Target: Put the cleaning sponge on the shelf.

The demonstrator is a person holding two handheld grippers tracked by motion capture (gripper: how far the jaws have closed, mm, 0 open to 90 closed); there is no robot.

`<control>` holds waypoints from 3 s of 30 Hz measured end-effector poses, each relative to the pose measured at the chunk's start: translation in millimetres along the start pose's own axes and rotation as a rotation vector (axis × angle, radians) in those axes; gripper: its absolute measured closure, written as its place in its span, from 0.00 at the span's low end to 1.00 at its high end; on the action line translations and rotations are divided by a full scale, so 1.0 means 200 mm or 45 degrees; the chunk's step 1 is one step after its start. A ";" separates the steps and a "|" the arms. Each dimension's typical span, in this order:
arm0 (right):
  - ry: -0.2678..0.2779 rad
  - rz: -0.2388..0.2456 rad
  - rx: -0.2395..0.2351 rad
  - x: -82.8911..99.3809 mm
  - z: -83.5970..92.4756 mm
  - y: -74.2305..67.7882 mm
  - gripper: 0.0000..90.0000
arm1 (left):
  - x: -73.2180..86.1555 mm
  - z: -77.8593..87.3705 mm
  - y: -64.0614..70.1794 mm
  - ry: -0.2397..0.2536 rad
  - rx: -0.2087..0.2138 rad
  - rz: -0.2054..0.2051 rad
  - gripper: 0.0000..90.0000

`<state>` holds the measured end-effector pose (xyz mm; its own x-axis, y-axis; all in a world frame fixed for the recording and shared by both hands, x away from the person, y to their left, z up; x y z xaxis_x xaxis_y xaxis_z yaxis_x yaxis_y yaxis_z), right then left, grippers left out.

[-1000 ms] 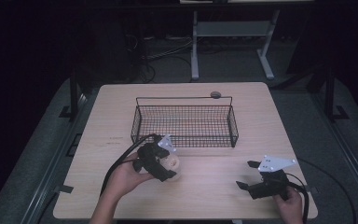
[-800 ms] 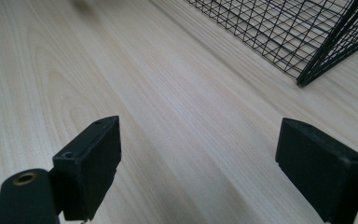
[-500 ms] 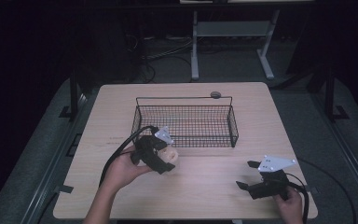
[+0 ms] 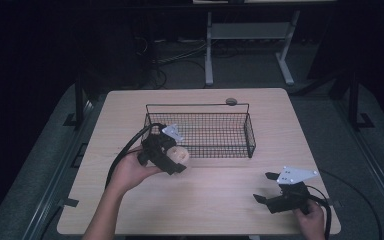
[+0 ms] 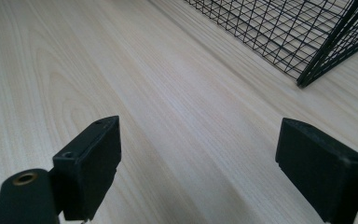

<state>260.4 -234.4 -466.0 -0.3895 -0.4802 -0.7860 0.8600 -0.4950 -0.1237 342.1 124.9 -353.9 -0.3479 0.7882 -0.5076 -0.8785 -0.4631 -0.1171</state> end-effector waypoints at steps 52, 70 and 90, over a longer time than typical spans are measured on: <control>0.007 -0.004 0.007 0.00 0.00 0.00 0.15 | -0.28 -0.04 -0.32 0.006 -0.014 0.048 0.30; 0.010 -0.013 0.015 0.00 0.00 0.00 0.15 | -0.27 -0.13 -0.45 0.030 -0.039 0.123 0.30; 0.014 -0.007 0.029 -0.01 0.00 0.01 0.15 | -0.27 -0.22 -0.52 0.026 -0.073 0.176 0.30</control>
<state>263.0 -233.4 -464.2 -0.3905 -0.4693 -0.7920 0.8500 -0.5142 -0.1144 465.8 112.5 -351.4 -0.4571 0.7071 -0.5395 -0.8024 -0.5895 -0.0928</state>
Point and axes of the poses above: each handheld gripper's, and its own axes: z roughly backward along the jaws, x roughly out of its underside, y roughly to its right, the point moved 2 cm from there along -z, roughly forward along the jaws, and after that the axes turned 10 degrees about -x, right-handed, at the moved point
